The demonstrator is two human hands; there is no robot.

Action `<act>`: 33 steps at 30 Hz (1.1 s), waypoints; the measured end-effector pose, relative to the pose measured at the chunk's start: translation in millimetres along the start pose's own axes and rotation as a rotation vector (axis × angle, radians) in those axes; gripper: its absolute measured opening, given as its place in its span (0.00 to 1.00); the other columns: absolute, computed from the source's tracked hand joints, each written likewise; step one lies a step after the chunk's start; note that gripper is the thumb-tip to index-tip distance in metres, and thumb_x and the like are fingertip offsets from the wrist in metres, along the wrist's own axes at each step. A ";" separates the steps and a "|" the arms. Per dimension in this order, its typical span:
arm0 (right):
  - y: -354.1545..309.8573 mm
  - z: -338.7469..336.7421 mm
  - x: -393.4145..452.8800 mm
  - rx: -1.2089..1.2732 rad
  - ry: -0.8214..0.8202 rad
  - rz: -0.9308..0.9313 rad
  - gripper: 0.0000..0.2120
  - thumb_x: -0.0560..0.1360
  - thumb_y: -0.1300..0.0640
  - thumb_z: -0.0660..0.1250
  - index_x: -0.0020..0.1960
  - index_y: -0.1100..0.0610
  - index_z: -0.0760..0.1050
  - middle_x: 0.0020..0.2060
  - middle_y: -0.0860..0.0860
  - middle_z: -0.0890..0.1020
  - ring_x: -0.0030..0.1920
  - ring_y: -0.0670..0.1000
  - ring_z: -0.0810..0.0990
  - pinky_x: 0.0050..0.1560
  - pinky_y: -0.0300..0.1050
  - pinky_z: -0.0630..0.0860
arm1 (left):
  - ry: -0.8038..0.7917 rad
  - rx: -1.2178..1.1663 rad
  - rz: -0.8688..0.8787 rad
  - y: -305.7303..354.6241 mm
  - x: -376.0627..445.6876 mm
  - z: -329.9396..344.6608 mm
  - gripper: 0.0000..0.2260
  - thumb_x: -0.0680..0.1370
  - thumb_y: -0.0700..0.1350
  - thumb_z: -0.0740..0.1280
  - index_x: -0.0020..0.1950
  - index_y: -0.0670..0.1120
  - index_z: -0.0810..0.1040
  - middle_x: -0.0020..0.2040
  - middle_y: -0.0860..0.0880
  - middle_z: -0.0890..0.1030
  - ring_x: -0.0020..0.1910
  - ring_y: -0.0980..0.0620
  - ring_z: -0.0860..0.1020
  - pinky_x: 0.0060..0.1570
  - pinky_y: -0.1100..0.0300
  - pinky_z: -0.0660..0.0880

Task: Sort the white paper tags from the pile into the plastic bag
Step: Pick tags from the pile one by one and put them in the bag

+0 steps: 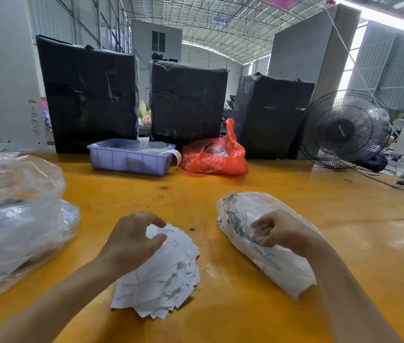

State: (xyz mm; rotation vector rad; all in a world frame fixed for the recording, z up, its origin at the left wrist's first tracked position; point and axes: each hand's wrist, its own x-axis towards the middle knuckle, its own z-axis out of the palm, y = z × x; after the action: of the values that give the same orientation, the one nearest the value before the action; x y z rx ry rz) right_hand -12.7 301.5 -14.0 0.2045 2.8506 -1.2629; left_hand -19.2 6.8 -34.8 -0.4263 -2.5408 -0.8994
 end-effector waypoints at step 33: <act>-76.3 105.1 -32.5 0.877 -0.325 -0.094 0.12 0.65 0.64 0.74 0.48 0.62 0.79 0.34 0.53 0.81 0.35 0.48 0.81 0.36 0.37 0.77 | 0.001 -1.124 -0.571 13.3 -0.2 -0.9 0.02 0.72 0.35 0.71 0.41 0.38 0.79 0.30 0.46 0.82 0.27 0.56 0.79 0.29 0.66 0.76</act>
State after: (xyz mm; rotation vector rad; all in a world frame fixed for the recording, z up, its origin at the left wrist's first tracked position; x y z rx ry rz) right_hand 6.0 169.6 -26.3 -0.1266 1.8991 -2.2303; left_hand -13.3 16.1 -27.2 0.0391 -1.9084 -2.4963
